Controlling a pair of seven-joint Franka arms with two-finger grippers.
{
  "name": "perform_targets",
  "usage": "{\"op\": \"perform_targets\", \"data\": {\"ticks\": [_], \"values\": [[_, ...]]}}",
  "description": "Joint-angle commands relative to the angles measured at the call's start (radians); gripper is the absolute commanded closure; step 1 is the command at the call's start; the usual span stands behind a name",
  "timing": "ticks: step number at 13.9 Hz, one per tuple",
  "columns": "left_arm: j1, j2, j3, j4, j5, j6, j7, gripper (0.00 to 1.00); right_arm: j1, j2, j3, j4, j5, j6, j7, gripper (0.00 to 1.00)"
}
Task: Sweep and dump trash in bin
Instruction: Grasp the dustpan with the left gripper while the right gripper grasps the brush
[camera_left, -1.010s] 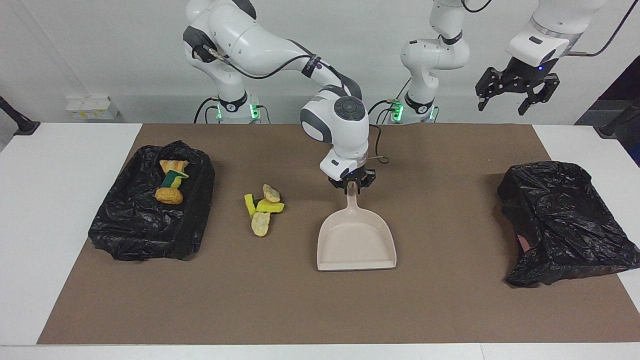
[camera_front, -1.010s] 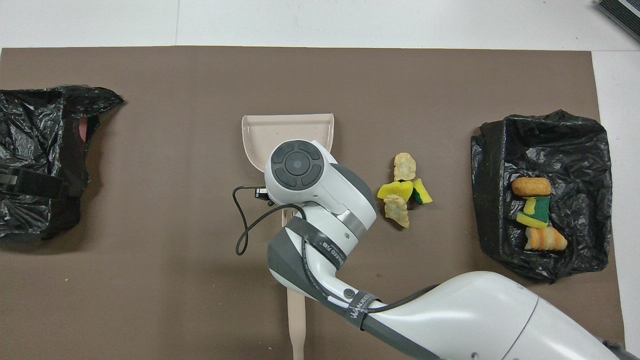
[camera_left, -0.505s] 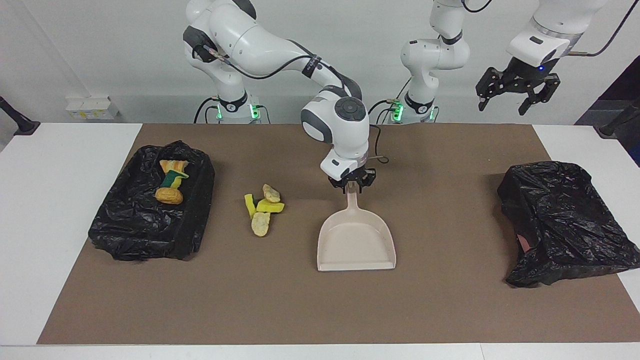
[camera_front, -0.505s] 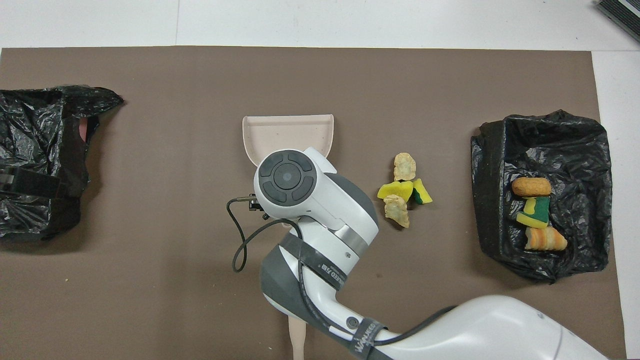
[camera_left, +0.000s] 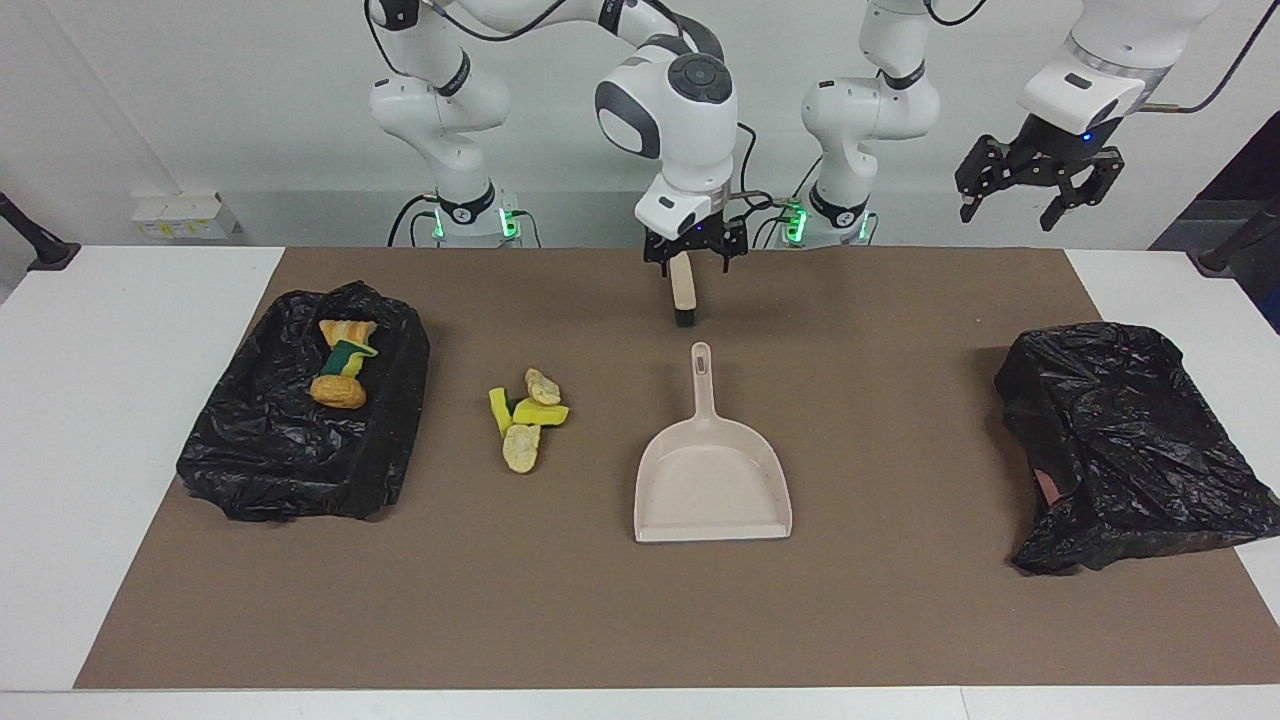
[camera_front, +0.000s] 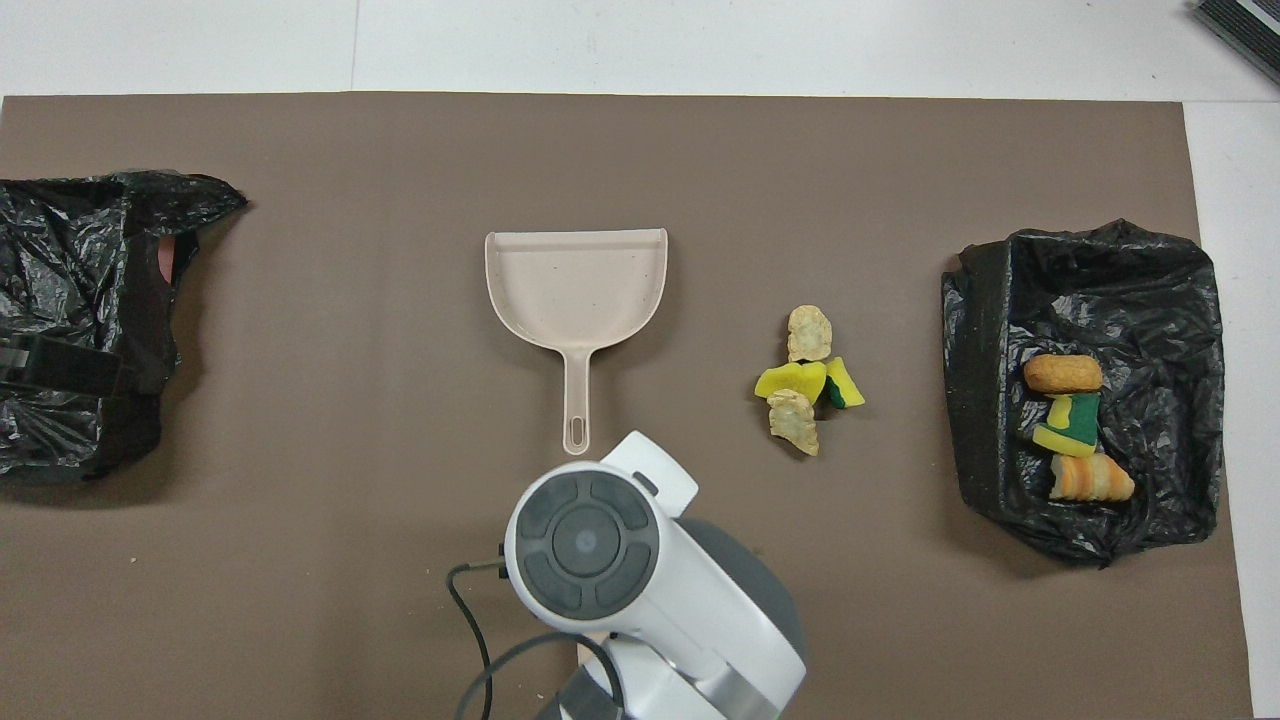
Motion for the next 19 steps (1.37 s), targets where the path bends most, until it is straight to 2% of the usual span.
{"op": "perform_targets", "data": {"ticks": [1, 3, 4, 7, 11, 13, 16, 17, 18, 19], "values": [[-0.021, 0.000, 0.015, 0.017, 0.010, -0.023, -0.003, 0.00, -0.015, -0.187, 0.005, -0.214, 0.163, 0.046, -0.128, 0.00], [-0.024, 0.000, 0.010, 0.014, 0.009, -0.011, -0.003, 0.00, -0.001, -0.282, 0.022, -0.319, 0.263, 0.065, -0.174, 0.00], [-0.024, 0.000, 0.006, 0.008, 0.009, 0.009, -0.002, 0.00, -0.001, -0.289, 0.061, -0.363, 0.296, 0.107, -0.169, 0.00], [-0.031, 0.015, -0.057, -0.040, 0.007, 0.096, -0.040, 0.00, 0.002, -0.268, 0.133, -0.439, 0.320, 0.239, -0.151, 0.00], [-0.032, 0.038, -0.207, -0.184, 0.009, 0.298, -0.193, 0.00, 0.005, -0.225, 0.189, -0.512, 0.319, 0.365, -0.148, 0.00], [-0.032, 0.049, -0.276, -0.264, 0.009, 0.401, -0.282, 0.00, 0.006, -0.215, 0.192, -0.519, 0.319, 0.385, -0.146, 0.00], [-0.046, 0.147, -0.355, -0.299, 0.021, 0.519, -0.429, 0.00, 0.006, -0.200, 0.223, -0.534, 0.319, 0.408, -0.148, 0.00], [-0.061, 0.185, -0.358, -0.299, 0.026, 0.556, -0.474, 0.00, 0.006, -0.200, 0.223, -0.537, 0.319, 0.408, -0.151, 0.07], [-0.095, 0.229, -0.361, -0.299, 0.068, 0.590, -0.523, 0.00, 0.006, -0.201, 0.223, -0.540, 0.319, 0.405, -0.154, 0.20], [-0.115, 0.269, -0.366, -0.299, 0.119, 0.630, -0.586, 0.00, 0.006, -0.201, 0.226, -0.548, 0.319, 0.407, -0.153, 0.43]]}}
